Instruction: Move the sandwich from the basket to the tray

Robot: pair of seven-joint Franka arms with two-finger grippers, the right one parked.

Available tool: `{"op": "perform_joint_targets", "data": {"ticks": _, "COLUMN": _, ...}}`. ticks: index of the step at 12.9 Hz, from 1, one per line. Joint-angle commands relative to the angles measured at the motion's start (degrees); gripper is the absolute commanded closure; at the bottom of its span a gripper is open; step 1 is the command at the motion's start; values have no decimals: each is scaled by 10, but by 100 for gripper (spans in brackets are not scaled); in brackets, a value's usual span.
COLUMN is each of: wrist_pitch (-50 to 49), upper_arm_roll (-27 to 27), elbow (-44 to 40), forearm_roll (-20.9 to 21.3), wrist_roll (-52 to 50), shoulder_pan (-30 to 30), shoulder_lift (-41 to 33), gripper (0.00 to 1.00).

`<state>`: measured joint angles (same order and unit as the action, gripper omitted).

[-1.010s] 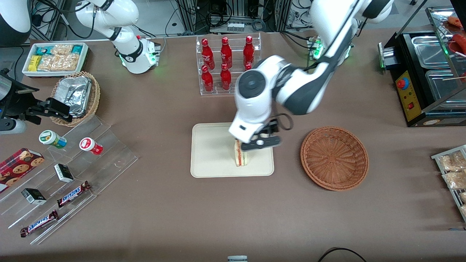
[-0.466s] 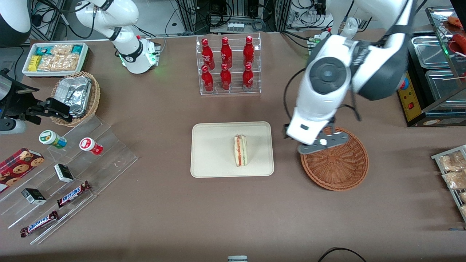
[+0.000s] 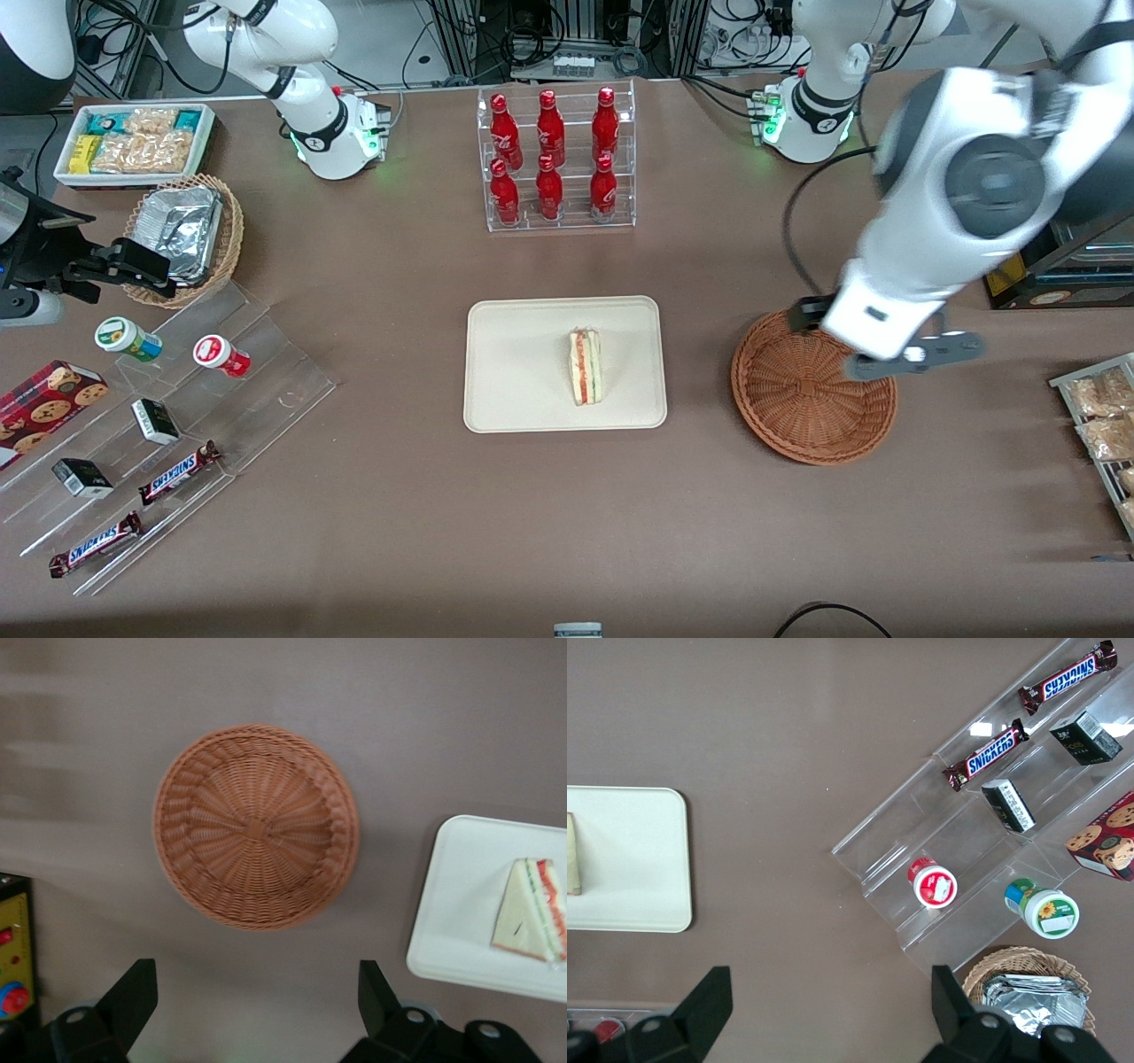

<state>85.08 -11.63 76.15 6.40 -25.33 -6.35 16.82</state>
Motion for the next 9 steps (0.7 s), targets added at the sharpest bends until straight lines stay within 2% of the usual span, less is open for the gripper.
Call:
{"op": "perform_joint_targets", "data": {"ticks": 1, "wrist_pitch": -8, "upper_arm_roll": -6, "elbow": 51, "forearm_roll": -18, "wrist_roll": 83, "shoulder_pan": 56, "shoulder_lift": -51, "gripper": 0}}
{"op": "perform_joint_targets", "data": {"ticks": 4, "wrist_pitch": 9, "upper_arm_roll": -4, "elbow": 118, "forearm_roll": -31, "wrist_roll": 149, "shoulder_pan": 95, "shoulder_lift": -96, "gripper": 0}}
{"op": "perform_joint_targets", "data": {"ticks": 8, "wrist_pitch": 104, "upper_arm_roll": 39, "elbow": 280, "forearm_roll": -52, "wrist_roll": 190, "shoulder_pan": 77, "shoulder_lift": -206, "gripper": 0}}
{"op": "perform_joint_targets", "data": {"ticks": 9, "wrist_pitch": 111, "upper_arm_roll": 48, "elbow": 296, "forearm_roll": -53, "wrist_roll": 215, "shoulder_pan": 78, "shoulder_lift": -217, "gripper": 0}}
